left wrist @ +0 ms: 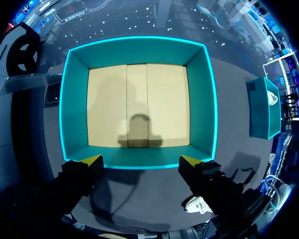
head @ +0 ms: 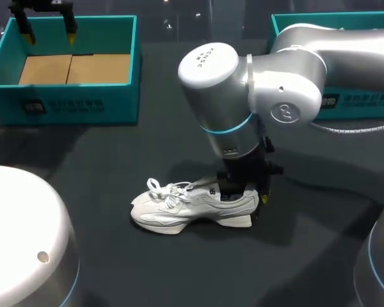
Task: Take the shoe out of the shoebox, open the shoe tongue, remove and reinsert the insole, then place the shoe into the shoebox
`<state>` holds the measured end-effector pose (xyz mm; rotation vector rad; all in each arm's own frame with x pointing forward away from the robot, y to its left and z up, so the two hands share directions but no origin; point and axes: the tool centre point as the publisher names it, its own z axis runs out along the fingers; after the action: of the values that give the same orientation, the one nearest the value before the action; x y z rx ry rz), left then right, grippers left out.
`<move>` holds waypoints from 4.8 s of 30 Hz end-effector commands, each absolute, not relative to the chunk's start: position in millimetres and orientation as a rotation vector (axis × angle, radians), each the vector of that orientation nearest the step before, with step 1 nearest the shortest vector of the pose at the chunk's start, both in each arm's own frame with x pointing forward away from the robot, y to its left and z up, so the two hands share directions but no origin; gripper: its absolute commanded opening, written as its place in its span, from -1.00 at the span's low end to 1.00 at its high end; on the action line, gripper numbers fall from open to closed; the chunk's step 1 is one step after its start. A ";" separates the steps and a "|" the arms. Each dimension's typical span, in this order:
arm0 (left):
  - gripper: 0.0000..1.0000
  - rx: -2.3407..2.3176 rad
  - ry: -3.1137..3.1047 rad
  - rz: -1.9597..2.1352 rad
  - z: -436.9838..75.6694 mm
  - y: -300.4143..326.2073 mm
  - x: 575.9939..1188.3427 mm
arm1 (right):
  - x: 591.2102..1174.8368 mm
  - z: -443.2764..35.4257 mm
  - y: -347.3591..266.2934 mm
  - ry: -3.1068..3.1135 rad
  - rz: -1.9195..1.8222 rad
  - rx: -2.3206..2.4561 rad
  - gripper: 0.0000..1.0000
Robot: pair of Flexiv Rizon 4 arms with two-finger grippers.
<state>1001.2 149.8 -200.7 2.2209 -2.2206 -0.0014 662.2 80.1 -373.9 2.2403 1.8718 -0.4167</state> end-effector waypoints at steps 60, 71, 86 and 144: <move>1.00 2.221 -2.221 -0.001 -200.3 149.9 1000.7 | 623.2 -255.8 -4.0 3.123 0.662 0.838 1.00; 1.00 2.221 -2.221 -0.001 -200.3 149.9 1000.7 | 623.2 -255.8 -4.0 3.123 0.662 0.838 1.00; 1.00 2.221 -2.221 -0.001 -200.3 149.9 1000.7 | 617.5 -261.0 -22.4 2.852 1.259 0.230 1.00; 1.00 2.221 -2.221 -0.001 -200.3 149.9 1000.7 | 653.1 -361.0 -35.8 2.560 1.684 0.365 1.00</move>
<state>1001.2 149.8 -200.6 2.2209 -2.2206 -0.0015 650.0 -38.5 -357.2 0.3649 2.5616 1.6803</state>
